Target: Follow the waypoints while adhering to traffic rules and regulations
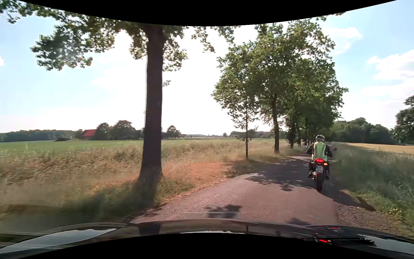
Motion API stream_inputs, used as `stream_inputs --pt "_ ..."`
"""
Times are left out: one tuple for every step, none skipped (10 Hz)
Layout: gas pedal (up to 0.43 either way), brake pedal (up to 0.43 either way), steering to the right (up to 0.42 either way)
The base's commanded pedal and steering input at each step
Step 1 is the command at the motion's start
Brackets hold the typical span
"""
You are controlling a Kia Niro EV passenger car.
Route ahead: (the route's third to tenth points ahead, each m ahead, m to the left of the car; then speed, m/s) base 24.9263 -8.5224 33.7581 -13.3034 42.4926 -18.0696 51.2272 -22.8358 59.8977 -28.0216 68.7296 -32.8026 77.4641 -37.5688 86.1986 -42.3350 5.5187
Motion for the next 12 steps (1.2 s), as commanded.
stream_inputs --pt "0.130 0.000 0.284" --pt "0.110 0.000 0.266" --pt "0.000 0.000 0.236" --pt "0.000 0.000 0.211" --pt "0.000 0.000 0.193" --pt "0.000 0.000 0.192" --pt "0.000 0.012 0.195" --pt "0.000 0.104 0.199" --pt "0.000 0.146 0.204" --pt "0.000 0.165 0.206" --pt "0.000 0.159 0.206" --pt "0.000 0.140 0.206"
